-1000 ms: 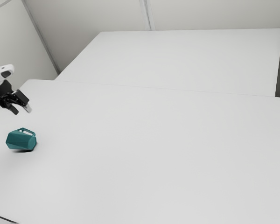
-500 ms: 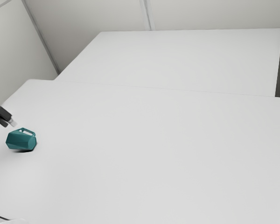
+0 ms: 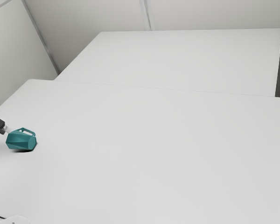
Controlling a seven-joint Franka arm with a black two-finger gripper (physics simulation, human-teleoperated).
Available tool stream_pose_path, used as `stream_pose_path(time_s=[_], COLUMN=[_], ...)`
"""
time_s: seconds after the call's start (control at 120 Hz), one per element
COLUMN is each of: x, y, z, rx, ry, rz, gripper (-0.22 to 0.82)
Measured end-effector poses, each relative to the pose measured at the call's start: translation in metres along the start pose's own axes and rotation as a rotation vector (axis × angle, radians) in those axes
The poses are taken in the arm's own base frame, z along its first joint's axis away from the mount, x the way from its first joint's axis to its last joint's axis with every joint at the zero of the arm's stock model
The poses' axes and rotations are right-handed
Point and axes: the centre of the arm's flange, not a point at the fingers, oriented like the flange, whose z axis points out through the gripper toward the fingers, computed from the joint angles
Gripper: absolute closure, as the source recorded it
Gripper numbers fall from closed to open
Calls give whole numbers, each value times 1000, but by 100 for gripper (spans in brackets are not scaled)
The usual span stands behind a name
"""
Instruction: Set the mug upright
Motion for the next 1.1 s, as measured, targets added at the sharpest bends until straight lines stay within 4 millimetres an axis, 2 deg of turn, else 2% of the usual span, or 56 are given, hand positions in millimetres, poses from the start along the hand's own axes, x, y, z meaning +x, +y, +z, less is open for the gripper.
stream_pose_path(time_s=[0.308, 0.45, 0.7, 0.892, 1.1], x=[-2, -9, -8, -15, -22], y=[-19, -28, -25, -19, -13], z=[15, 31, 46, 60, 68], rx=[-99, -177, -273, -349, -405], ry=[17, 42, 74, 74, 63], rz=[13, 0, -7, -29, -53], gripper=[0, 0, 1, 14, 40])
